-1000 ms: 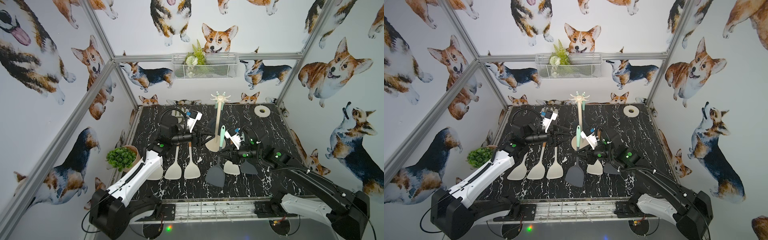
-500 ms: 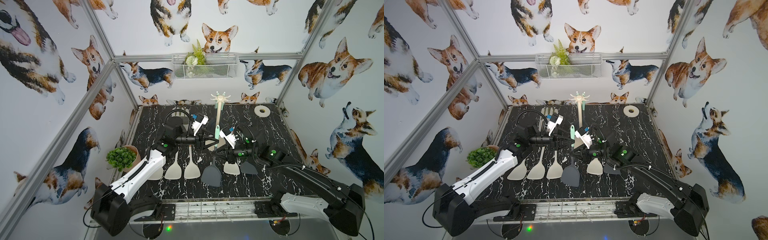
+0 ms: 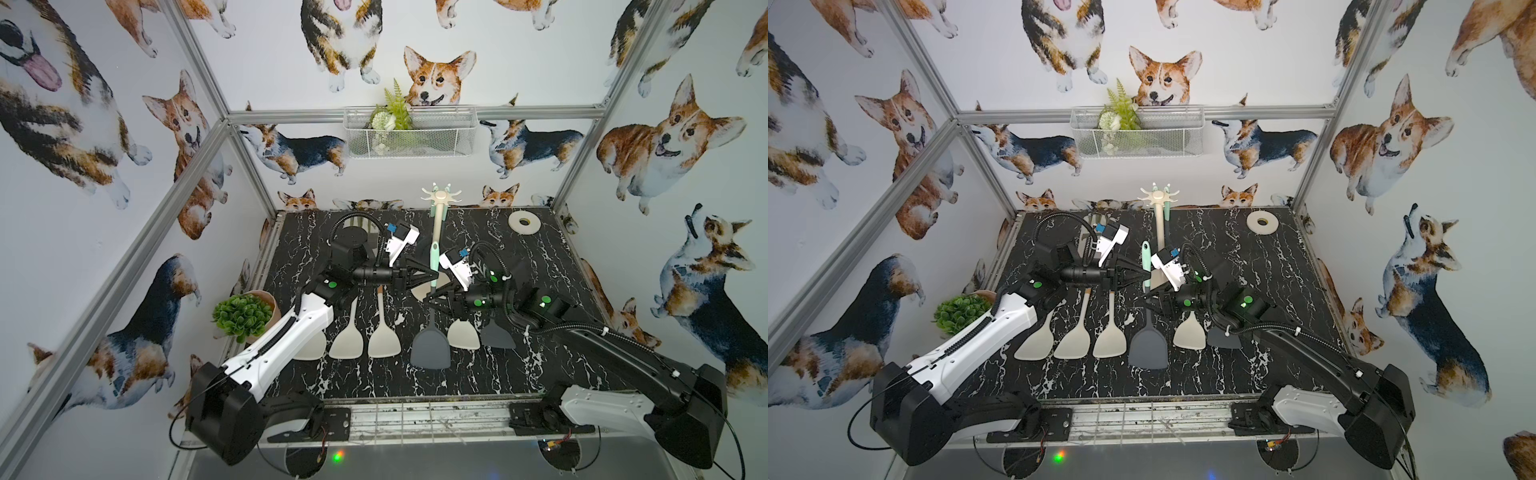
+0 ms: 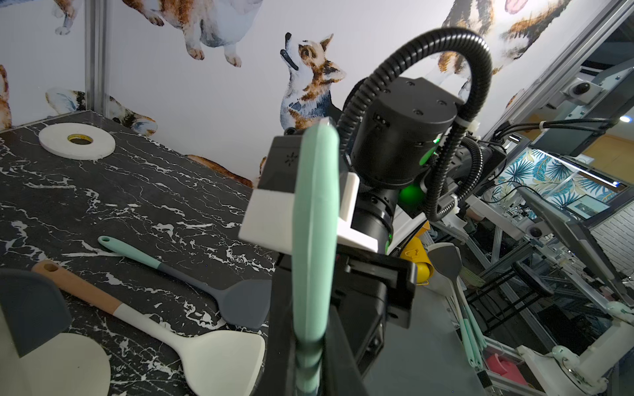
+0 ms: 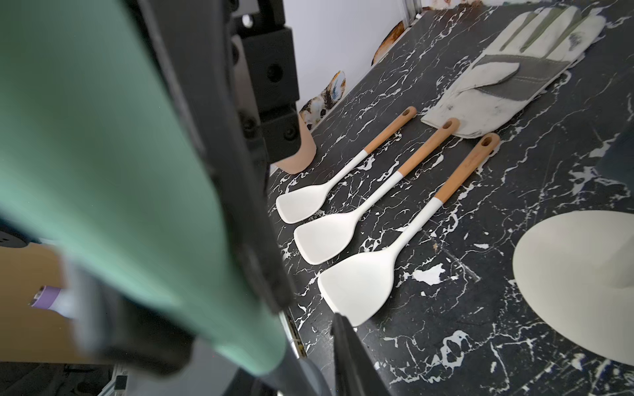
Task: Take the spatula off the kitchen utensil rack
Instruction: Place the spatula at the center of the board.
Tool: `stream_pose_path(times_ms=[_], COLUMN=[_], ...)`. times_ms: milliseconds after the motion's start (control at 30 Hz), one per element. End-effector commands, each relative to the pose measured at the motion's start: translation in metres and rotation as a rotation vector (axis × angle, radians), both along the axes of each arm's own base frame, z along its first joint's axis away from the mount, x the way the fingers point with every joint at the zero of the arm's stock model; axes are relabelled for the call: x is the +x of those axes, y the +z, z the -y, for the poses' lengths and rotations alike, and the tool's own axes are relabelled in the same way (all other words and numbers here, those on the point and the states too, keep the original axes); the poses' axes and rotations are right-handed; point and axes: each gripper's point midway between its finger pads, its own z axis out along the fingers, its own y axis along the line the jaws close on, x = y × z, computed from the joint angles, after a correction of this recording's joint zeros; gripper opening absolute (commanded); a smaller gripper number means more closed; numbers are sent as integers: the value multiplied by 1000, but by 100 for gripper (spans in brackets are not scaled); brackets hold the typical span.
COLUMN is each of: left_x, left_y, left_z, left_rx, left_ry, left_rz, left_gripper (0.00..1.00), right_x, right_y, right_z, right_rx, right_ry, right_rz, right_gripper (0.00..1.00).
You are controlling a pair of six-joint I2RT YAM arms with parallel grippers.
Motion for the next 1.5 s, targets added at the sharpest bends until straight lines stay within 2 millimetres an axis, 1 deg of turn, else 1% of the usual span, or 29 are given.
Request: stream_pose_path(times_ms=[0,33,67,100,133,167,200,233,267,333,433,500,567,633,767,1000,1067,1267,1367,1433,1467], left_x=[14,19,26,40,57,67,72,74,75,74,72,71,71,70,70,67,67,66,65,63,63], left_y=[5,5,3,-1,-8,-13,-15,-18,-18,-18,-17,-15,-14,-12,-11,-10,-10,-8,-6,-5,-4], left_z=[-6,-9,-14,-23,-40,-52,-63,-68,-72,-75,-78,-78,-77,-76,-74,-72,-71,-70,-70,-71,-71], left_rx=[15,33,53,92,138,155,150,139,130,111,101,96,91,80,66,56,54,46,47,49,51], left_ry=[119,175,236,350,518,624,703,742,762,782,795,793,785,779,770,752,749,739,731,729,729], left_rz=[-20,-23,-32,-49,-93,-128,-161,-175,-180,-186,-192,-197,-202,-212,-227,-231,-229,-227,-221,-214,-210], left_gripper=[0,0,0,0,0,0,0,0,0,0,0,0,0,0,0,0,0,0,0,0,0], right_x=[12,13,18,30,37,44,48,55,56,57,52,53,53,53,52,50,47,45,49,50,51], right_y=[8,19,20,20,19,20,21,22,23,27,34,28,28,28,28,18,16,5,-5,-6,-8], right_z=[3,9,13,22,27,35,40,47,48,47,29,18,7,2,-15,-33,-41,-54,-59,-62,-63], right_rx=[-10,5,-2,-24,-34,-38,-43,-55,-62,-97,-158,-188,-191,-189,-188,-206,-207,-238,-264,-272,-282], right_ry=[-56,-91,-127,-224,-272,-331,-376,-434,-448,-475,-444,-422,-400,-390,-351,-297,-272,-237,-231,-225,-221], right_rz=[65,91,95,103,107,124,136,154,161,212,294,304,311,313,310,292,286,276,269,273,276], right_gripper=[50,50,50,50,50,48,47,45,44,43,43,43,44,44,46,47,47,47,45,40,35])
